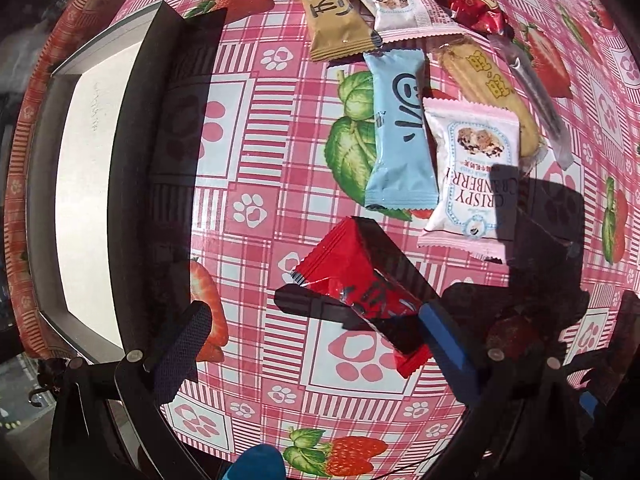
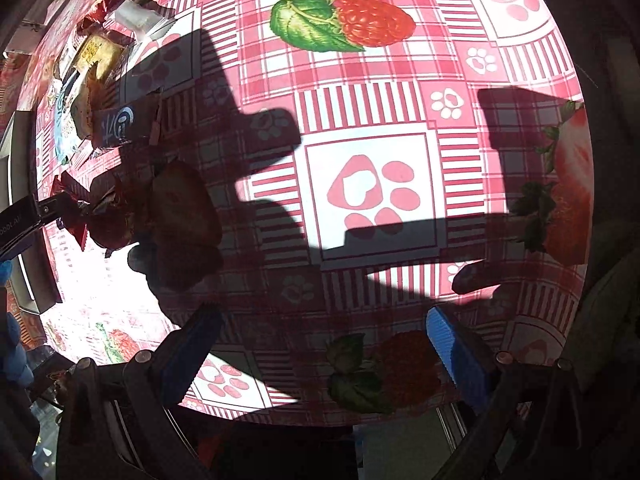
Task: Organize snacks
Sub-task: 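Grasp the red snack bar with the left tool while the right tool reaches the snacks, then grasp the pink snack bar with the right tool while the left tool holds the red bar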
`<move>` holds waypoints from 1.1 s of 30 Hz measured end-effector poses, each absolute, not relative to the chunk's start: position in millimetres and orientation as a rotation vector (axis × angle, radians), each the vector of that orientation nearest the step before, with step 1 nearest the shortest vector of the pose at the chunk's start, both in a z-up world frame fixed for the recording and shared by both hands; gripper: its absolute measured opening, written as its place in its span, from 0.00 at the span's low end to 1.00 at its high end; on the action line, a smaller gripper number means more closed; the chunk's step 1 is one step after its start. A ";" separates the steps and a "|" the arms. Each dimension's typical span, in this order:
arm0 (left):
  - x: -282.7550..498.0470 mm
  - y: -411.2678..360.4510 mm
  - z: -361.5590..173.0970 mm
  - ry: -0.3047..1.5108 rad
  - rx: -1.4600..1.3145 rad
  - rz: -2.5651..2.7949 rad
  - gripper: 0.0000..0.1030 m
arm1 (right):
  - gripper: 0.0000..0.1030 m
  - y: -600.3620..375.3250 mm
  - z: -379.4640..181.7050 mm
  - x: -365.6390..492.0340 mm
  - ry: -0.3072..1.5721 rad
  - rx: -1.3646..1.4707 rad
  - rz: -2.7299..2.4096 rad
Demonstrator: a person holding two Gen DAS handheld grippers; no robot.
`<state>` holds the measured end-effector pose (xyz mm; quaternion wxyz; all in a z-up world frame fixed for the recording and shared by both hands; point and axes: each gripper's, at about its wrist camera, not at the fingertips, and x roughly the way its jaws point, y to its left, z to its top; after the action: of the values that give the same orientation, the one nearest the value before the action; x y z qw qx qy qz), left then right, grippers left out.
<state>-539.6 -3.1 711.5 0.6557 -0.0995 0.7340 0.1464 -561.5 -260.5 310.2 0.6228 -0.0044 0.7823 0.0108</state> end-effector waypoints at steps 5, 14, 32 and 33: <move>-546.0 32.6 708.2 1.666 -0.217 0.342 1.00 | 1.00 -236.0 312.0 -553.6 1.797 0.008 0.063; -498.4 72.5 655.4 1.672 -0.203 0.396 1.00 | 1.00 -201.3 319.0 -549.0 1.805 -0.014 0.110; -528.8 192.1 594.4 1.676 -0.353 0.290 1.00 | 1.00 -72.3 349.8 -463.4 1.621 -0.388 0.321; -530.8 198.3 593.7 1.666 -0.349 0.291 1.00 | 1.00 -54.1 343.3 -451.1 1.607 -0.421 0.333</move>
<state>-530.8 198.3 593.7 0.6500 -0.1536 0.7332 0.1280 -451.1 -54.1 343.3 0.6621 -0.1860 0.7109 0.1471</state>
